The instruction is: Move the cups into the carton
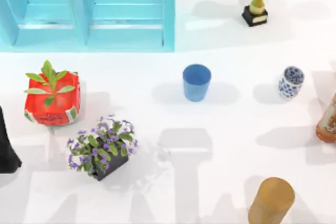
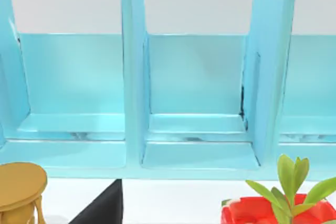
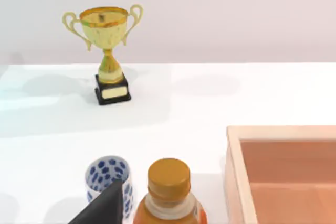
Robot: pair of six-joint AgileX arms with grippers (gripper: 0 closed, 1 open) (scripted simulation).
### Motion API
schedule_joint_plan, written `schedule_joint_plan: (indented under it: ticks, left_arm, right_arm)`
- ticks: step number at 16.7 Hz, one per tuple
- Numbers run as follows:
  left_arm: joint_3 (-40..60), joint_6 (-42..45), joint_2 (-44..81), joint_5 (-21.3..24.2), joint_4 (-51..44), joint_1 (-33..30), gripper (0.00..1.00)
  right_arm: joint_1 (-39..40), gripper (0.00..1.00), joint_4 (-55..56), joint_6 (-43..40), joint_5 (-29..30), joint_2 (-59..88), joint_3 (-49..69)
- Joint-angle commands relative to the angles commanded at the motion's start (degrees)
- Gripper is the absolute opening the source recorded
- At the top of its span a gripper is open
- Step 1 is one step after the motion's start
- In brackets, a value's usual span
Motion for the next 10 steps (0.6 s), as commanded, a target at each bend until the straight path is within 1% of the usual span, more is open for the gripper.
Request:
schedule_joint_plan:
  ticks: [3, 10]
  left_arm:
    - [0.0, 0.0, 0.0, 0.0, 0.0, 0.0, 1.0]
    - [0.0, 0.0, 0.0, 0.0, 0.0, 0.0, 1.0]
  right_arm:
    - [0.9, 1.0, -8.8, 1.1, 0.1, 13.7, 13.3]
    - [3.4, 1.0, -34.2, 4.1, 0.3, 53.9, 51.2]
